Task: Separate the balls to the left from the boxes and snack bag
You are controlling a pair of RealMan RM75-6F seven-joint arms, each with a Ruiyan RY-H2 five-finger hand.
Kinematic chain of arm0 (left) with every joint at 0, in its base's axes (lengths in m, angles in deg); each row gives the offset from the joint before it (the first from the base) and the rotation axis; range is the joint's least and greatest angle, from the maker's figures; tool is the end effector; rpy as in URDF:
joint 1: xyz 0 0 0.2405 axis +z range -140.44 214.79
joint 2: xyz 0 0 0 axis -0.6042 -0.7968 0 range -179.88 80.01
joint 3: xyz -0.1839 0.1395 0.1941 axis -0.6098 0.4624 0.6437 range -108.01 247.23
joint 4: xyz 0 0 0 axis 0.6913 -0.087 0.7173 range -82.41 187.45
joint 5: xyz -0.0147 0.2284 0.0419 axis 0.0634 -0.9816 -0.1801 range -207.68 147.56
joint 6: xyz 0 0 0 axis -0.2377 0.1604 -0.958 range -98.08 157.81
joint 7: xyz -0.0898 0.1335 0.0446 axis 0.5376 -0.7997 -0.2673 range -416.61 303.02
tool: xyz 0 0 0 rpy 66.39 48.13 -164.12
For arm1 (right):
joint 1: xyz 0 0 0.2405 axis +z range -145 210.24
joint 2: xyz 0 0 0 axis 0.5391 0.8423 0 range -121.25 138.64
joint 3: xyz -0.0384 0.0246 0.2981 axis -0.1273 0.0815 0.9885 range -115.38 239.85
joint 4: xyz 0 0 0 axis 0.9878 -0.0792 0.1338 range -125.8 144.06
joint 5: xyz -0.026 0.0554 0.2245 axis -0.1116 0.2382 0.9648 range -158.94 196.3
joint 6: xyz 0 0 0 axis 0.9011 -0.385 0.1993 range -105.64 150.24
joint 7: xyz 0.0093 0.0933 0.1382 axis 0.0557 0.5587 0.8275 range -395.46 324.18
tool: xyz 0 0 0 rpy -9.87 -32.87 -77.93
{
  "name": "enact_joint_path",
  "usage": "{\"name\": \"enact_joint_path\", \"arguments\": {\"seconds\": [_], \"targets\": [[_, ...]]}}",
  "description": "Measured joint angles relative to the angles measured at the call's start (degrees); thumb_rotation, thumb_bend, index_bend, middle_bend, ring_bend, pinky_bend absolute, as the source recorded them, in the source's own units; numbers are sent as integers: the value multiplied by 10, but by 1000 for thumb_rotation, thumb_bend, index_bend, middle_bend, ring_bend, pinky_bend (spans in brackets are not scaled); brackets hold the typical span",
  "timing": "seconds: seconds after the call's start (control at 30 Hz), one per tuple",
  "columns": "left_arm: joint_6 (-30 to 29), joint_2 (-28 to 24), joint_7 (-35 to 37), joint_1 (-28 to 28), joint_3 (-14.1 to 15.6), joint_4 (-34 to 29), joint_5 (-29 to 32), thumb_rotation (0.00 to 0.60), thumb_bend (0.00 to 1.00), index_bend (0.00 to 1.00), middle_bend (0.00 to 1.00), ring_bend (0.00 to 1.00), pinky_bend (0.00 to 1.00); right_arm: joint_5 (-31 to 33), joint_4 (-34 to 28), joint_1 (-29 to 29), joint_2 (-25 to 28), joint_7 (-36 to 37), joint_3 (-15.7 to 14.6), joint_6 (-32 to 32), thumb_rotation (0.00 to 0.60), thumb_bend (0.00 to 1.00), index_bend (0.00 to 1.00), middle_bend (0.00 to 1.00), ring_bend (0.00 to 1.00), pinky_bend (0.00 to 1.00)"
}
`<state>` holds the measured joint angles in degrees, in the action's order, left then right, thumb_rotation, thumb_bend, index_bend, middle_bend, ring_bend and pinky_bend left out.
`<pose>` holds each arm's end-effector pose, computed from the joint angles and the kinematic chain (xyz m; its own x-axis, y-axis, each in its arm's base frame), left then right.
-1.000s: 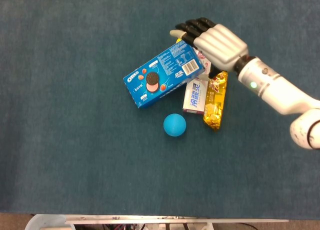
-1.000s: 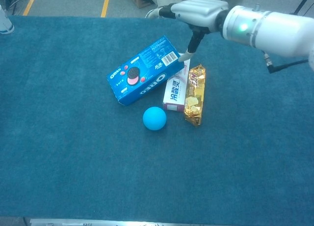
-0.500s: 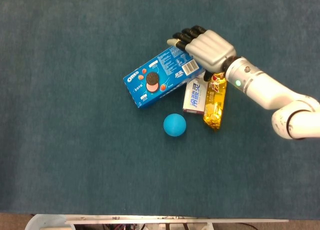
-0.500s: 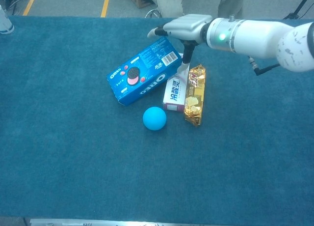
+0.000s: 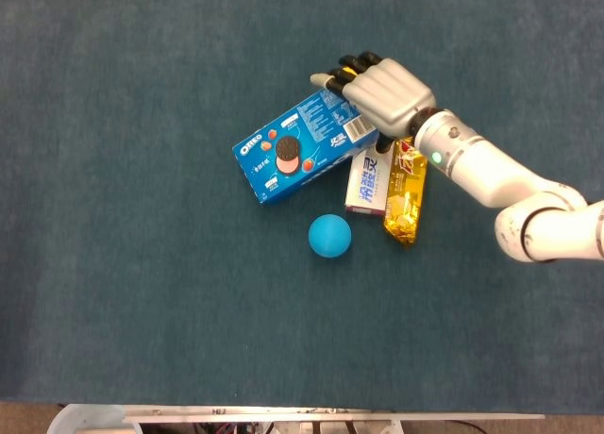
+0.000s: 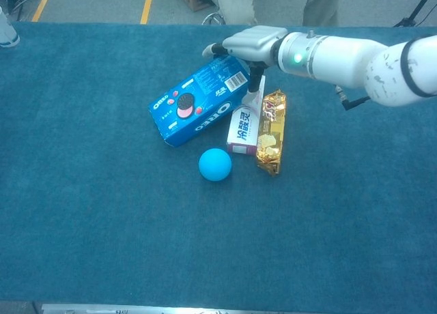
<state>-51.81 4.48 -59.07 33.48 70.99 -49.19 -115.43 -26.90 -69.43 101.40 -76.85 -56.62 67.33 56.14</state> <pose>-0.3527 0.1817 0.1834 0.4336 0.1433 0.8896 0.8974 0.0211 -0.4408 -0.0774 -0.4682 -0.0682 0.6537 -0.3915 0.6477 -0.7261 -0.5656 0.3910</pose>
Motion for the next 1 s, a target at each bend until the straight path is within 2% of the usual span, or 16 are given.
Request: {"name": "enact_joint_path", "arguments": {"seconds": [0.1,0.2,0.33,0.73,1.0], "targets": [[0,-1,4,1,1,-1,-1,600,370,70,107,75,3,9,8,1,-11,-5,0,13,600,22,247,324,234,298],[-2,-4,8,3,2,-1,-2,600,370,70,107,75,3,13,15,-1,-24,-7,3,34,600,119,396,411,341,462],[-3,-6,12,5,3,-2,-1,600,370,70,107,75,3,2,19,-10,-36,2,11,55,600,147,468,452,411,568],[2,-6,11,4,1,2,4,600,370,70,107,75,3,-110,-16,-50,-19,74,32,87,600,169,510,491,464,602],[10,-2,14,0,-2,9,9,600,370,70,107,75,3,-176,-83,-95,68,114,34,122,600,169,510,496,466,602]]}}
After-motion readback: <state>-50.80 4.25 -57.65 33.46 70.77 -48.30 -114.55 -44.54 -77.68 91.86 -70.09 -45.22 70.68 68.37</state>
